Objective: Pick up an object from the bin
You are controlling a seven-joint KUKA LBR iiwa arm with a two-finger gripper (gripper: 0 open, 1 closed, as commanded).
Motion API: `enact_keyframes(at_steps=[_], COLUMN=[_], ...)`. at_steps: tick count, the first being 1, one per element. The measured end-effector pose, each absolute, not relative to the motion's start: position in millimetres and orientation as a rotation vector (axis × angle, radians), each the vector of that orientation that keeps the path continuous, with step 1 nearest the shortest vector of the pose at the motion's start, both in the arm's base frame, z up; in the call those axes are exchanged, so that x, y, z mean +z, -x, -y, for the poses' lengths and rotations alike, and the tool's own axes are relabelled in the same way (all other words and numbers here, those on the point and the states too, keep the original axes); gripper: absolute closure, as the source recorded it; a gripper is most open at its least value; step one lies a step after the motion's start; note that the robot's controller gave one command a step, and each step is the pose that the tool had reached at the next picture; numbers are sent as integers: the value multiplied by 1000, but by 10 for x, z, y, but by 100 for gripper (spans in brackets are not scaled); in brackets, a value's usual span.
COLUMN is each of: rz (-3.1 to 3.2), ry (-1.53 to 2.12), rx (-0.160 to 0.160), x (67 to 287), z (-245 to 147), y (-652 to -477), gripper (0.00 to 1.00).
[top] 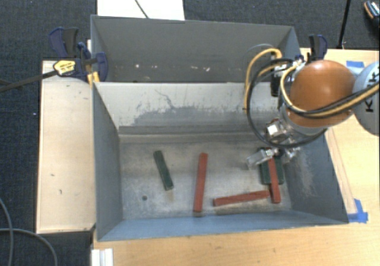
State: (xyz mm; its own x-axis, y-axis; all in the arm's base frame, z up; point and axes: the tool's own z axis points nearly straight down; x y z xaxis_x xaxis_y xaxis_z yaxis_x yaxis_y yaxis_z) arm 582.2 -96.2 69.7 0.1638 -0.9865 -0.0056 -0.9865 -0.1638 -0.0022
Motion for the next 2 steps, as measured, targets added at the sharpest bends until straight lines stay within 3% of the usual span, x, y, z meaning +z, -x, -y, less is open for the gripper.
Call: enact_keyframes(at_steps=[1, 2], rz=[-2038, -2105], ry=[2387, 2325], rx=[2, -10], x=[711, 2155], z=[978, 1019], y=[-5826, -5795], gripper=[100, 100])
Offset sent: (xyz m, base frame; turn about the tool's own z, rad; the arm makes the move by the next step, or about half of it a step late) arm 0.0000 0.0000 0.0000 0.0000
